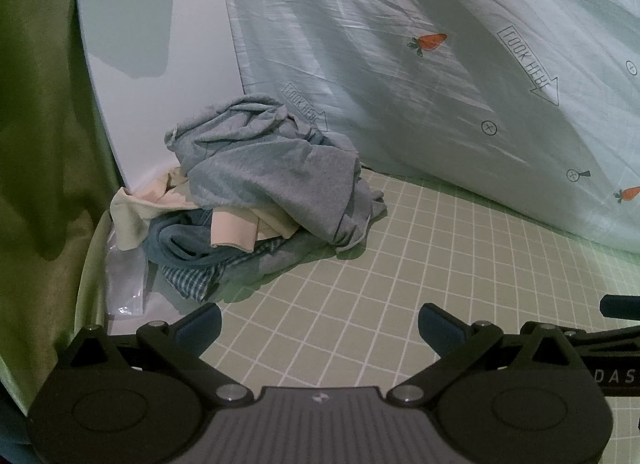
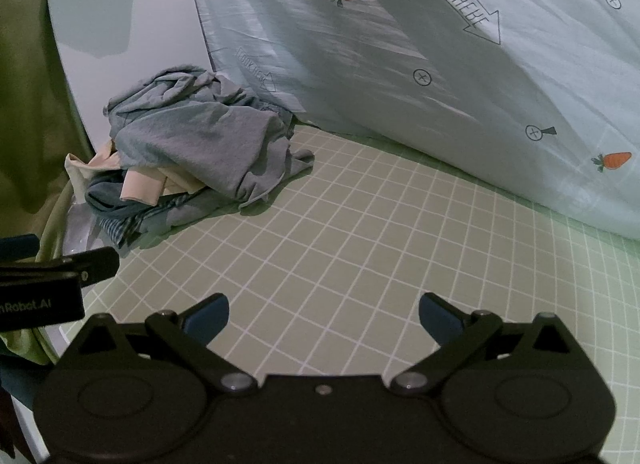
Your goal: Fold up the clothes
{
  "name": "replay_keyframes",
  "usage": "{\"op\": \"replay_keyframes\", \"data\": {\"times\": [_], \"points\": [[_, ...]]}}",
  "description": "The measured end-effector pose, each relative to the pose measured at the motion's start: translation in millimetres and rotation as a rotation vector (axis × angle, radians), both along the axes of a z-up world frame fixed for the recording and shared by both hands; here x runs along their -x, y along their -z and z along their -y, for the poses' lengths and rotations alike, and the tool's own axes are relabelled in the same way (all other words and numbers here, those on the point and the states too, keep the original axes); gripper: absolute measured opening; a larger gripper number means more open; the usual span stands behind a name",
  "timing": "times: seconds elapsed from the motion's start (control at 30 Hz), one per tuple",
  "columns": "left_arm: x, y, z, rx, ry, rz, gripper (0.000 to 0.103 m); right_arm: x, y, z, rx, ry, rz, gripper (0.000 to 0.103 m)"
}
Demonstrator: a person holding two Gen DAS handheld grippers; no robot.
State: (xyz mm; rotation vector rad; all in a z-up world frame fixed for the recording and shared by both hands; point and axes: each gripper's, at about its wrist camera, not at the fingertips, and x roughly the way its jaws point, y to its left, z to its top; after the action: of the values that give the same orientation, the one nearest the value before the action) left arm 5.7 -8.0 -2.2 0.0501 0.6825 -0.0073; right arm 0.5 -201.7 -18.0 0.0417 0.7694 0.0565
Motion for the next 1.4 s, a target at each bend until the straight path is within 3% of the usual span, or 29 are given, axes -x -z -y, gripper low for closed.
{"op": "replay_keyframes", "data": {"times": [0.5, 0.87, 1.13, 1.4], "points": [[-2.2, 0.3, -5.4, -0.01, -0.006, -0.01, 0.103, -8.3, 2.0, -1.6, -0.019, -0.001, -0.015, 0.103], [-24.2, -2.1, -35.5, -0.004, -0.042, -0.026, 0.103, -34.3, 10.6, -23.8, -0.021, -0.009, -0.037, 0.103], [-81.0, -13.8, -82.5, 0.035, -0.067, -0.024, 0.103, -80.1, 15.2, -52.1, 0.004, -0.017, -0.038, 0.103], [-170.4, -32.3, -137.2, 0.061, -0.095, 0.006, 0.103, -164.2, 10.4, -84.7, 0.04, 0.019, 0.012, 0.102]]}}
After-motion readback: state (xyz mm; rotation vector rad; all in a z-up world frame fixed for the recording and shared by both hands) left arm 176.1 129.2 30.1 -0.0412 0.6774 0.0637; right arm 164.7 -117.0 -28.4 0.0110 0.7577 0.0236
